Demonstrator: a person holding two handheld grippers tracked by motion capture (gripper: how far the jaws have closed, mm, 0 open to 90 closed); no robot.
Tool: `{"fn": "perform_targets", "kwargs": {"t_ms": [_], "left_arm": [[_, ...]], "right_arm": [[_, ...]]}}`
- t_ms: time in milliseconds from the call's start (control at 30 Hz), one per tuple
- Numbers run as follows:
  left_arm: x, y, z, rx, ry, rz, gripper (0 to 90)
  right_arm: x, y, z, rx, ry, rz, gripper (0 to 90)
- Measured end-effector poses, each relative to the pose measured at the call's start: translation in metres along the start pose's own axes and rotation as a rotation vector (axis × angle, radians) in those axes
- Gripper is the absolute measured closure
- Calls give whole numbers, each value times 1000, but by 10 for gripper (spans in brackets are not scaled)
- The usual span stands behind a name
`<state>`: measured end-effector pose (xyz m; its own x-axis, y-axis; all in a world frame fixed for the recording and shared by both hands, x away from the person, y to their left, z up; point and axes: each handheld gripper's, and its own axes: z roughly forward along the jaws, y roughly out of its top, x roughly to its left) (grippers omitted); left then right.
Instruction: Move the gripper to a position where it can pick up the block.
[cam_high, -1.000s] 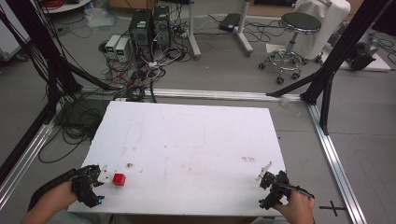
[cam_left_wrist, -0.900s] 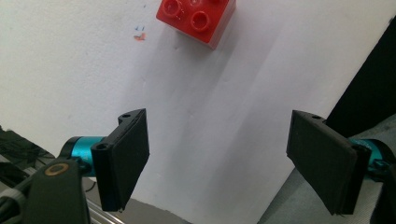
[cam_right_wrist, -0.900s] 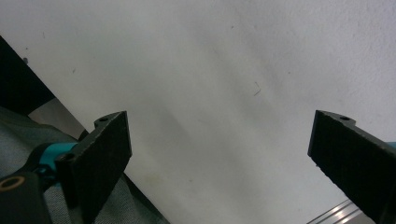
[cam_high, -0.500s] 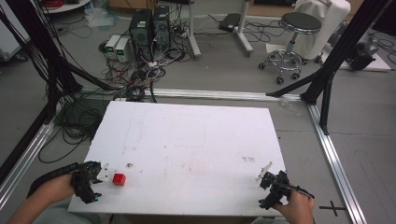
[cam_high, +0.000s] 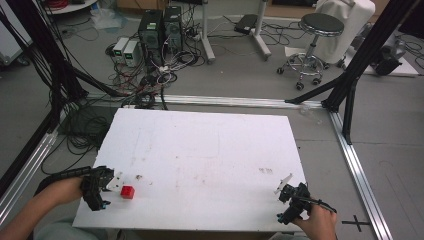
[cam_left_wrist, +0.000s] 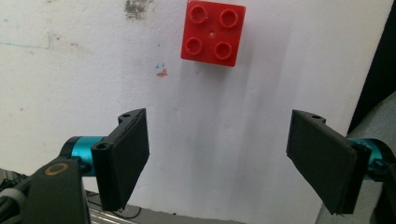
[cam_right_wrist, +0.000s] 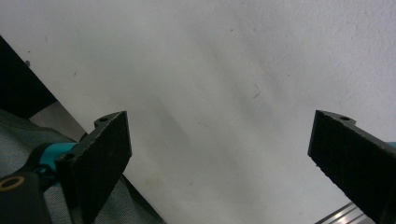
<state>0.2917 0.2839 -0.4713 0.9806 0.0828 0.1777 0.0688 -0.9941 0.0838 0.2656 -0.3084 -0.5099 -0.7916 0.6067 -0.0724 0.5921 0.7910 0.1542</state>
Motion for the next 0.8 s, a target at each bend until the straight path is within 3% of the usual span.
{"fn": "perform_targets", "kwargs": {"t_ms": [400,567,800], "left_arm": [[11,6,5,1,-33,37,215],[14,12,9,-12,-53,82,215],[16,21,18,-4,-72,107,215]], "right_arm": [[1,2,0,-11,5,-8,53],[1,3,0,-10,1,-8,54],[1,4,1,-5,8,-13,53]]}}
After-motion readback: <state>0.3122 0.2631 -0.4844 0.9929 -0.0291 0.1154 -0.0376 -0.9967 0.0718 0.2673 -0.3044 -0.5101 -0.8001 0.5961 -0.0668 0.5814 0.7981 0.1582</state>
